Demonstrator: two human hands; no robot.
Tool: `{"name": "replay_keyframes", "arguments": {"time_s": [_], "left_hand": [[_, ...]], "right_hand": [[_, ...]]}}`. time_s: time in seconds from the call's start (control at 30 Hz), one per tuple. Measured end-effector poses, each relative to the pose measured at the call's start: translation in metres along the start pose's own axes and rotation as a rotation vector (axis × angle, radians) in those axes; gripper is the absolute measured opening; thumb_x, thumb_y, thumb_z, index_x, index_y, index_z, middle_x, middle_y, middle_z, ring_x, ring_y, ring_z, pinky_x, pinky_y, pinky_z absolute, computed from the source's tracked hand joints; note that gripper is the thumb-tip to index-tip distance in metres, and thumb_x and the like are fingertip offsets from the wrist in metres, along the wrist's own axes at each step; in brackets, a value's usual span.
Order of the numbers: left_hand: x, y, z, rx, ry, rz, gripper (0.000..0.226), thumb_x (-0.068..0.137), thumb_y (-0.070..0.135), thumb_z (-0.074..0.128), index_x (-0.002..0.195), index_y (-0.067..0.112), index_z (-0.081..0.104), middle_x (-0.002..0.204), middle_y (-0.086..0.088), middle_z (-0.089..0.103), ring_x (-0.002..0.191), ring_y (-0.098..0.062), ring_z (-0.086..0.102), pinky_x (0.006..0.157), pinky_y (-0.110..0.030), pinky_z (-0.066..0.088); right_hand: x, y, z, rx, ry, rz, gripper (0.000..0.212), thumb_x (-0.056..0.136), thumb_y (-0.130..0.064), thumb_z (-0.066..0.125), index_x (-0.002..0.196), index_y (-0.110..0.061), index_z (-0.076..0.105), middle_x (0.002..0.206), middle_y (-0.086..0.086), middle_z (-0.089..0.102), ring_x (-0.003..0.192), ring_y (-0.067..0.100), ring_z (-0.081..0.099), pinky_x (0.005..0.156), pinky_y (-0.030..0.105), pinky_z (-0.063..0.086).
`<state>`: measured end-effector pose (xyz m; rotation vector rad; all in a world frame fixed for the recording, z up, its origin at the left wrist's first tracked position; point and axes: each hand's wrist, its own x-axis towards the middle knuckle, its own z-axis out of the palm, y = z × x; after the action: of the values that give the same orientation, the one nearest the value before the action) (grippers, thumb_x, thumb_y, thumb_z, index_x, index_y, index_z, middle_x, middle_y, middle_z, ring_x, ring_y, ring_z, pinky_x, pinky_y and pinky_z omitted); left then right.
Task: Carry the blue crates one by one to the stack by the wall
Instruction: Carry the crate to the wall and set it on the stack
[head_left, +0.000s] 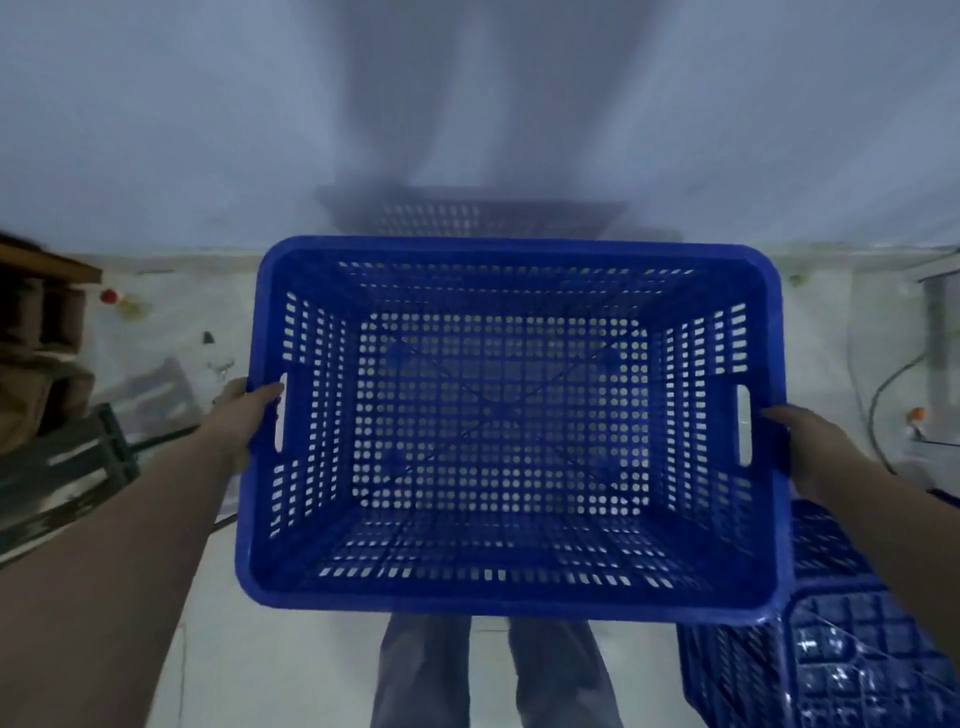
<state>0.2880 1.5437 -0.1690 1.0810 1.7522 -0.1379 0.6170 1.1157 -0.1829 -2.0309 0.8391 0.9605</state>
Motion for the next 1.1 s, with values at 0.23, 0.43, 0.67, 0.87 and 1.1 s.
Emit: {"name": "replay_keyframes", "arguments": {"time_s": [0.23, 0.43, 0.67, 0.87, 1.1], "left_hand": [[0.068, -0.007, 0.041, -0.018, -0.059, -0.003, 0.055, 0.091, 0.026, 0.059, 0.141, 0.012, 0.04, 0.135, -0.016, 0.056, 0.107, -0.034, 0.059, 0.084, -0.048, 0.049], [0.106, 0.01, 0.061, -0.145, -0.107, -0.049, 0.068, 0.079, 0.04, 0.069, 0.138, 0.017, 0.045, 0.128, -0.009, 0.062, 0.107, -0.034, 0.063, 0.078, -0.05, 0.054], [0.1, 0.051, 0.084, -0.091, -0.118, -0.019, 0.045, 0.089, 0.037, 0.061, 0.126, 0.012, 0.054, 0.112, -0.008, 0.065, 0.096, -0.03, 0.062, 0.086, -0.048, 0.048], [0.098, 0.048, 0.091, 0.049, -0.071, 0.013, 0.071, 0.085, 0.031, 0.067, 0.145, 0.014, 0.032, 0.142, -0.013, 0.05, 0.12, -0.039, 0.054, 0.096, -0.059, 0.044], [0.064, 0.067, 0.102, 0.362, -0.095, 0.109, 0.062, 0.091, 0.022, 0.059, 0.146, 0.01, 0.032, 0.141, -0.018, 0.049, 0.121, -0.041, 0.052, 0.101, -0.054, 0.042]], "right_hand": [[0.067, -0.001, 0.027, 0.057, -0.013, -0.064, 0.02, 0.089, -0.017, 0.052, 0.109, -0.013, 0.053, 0.106, 0.012, 0.06, 0.074, 0.025, 0.058, 0.06, 0.034, 0.046], [0.096, -0.017, 0.048, 0.046, -0.079, -0.085, 0.021, 0.093, -0.014, 0.046, 0.113, -0.013, 0.051, 0.088, 0.004, 0.06, 0.073, 0.023, 0.057, 0.059, 0.032, 0.043], [0.107, -0.031, 0.052, 0.103, -0.055, -0.091, 0.035, 0.091, -0.014, 0.049, 0.126, -0.013, 0.049, 0.101, 0.008, 0.062, 0.076, 0.024, 0.058, 0.061, 0.034, 0.047], [0.095, -0.057, 0.048, 0.06, -0.182, -0.154, 0.024, 0.096, -0.011, 0.039, 0.116, -0.022, 0.049, 0.093, 0.0, 0.059, 0.076, 0.019, 0.057, 0.06, 0.033, 0.044], [0.066, -0.068, 0.048, 0.09, -0.123, -0.148, 0.029, 0.095, -0.014, 0.04, 0.12, -0.026, 0.05, 0.092, -0.005, 0.059, 0.074, 0.012, 0.053, 0.059, 0.028, 0.042]]}}
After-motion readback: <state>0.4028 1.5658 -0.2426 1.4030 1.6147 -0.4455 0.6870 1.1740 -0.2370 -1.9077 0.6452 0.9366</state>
